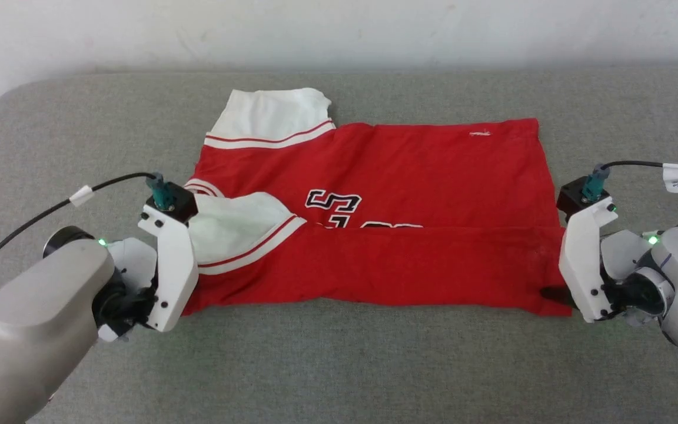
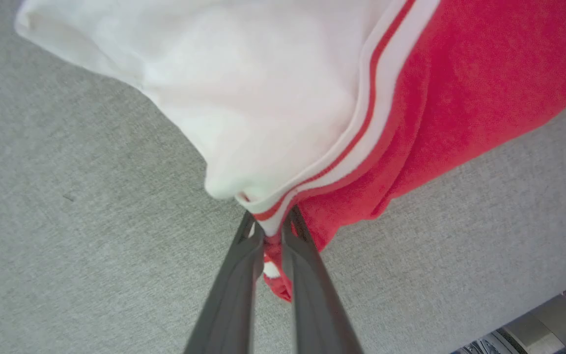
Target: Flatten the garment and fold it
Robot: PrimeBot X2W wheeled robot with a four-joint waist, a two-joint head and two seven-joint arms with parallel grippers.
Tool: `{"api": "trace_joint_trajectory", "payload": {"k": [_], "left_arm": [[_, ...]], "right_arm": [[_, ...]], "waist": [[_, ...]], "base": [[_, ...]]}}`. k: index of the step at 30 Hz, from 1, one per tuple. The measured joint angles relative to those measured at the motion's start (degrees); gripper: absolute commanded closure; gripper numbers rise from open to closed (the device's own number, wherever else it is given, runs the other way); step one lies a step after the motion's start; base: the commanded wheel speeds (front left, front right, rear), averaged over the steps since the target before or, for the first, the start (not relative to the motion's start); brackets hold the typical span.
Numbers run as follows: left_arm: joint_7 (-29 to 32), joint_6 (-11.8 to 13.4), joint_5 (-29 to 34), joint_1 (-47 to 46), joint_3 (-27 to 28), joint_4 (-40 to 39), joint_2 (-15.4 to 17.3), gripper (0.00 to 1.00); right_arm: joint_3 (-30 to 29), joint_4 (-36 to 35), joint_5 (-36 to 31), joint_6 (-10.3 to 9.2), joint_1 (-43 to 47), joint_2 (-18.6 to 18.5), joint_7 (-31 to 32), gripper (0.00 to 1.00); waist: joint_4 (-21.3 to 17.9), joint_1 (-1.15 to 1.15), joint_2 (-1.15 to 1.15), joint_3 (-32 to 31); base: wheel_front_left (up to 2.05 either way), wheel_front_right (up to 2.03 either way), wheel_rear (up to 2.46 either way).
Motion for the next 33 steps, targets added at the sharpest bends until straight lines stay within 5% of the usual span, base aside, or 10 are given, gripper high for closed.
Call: {"api": "trace_joint_trajectory", "payload": {"k": [6,7,18,33], "left_arm": [[-1.32,-0.01,-0.94,-0.27,-0.76,0.85,0.12,1.0],[-1.46,-0.01,-1.04,-0.27,-0.83,1.01,0.21,1.0],[-4.87,-0.01,-3.59,0.28,-1.25,2.14,1.2,1.0],[-6.99,0.01,-5.66,8.49,-4.02,-10.58,9.75,1.0]], "right_arm": [[0.85,0.57,1.29,-0.07,0.3,0.08,-2.54,0.0],[1.09,0.32,1.7,-0.09,0.3,0.01,-3.05,1.0],[4.76,-6.25,4.53,-0.13,0.92,-2.59,-11.62,1.0],[5.75,-24.02,8.66,0.02,7.9,-19.29,-14.79,1.0]], "waist": [[0.24,-0.01,0.0,1.21],[0.07,-0.02,0.0,1.23],[-1.48,0.0,0.0,-1.52],[-1.94,-0.02,0.0,-8.58]], "base": [[0.0,0.0,0.0],[0.0,0.0,0.0],[0.0,0.0,0.0],[0.0,0.0,0.0]]}}
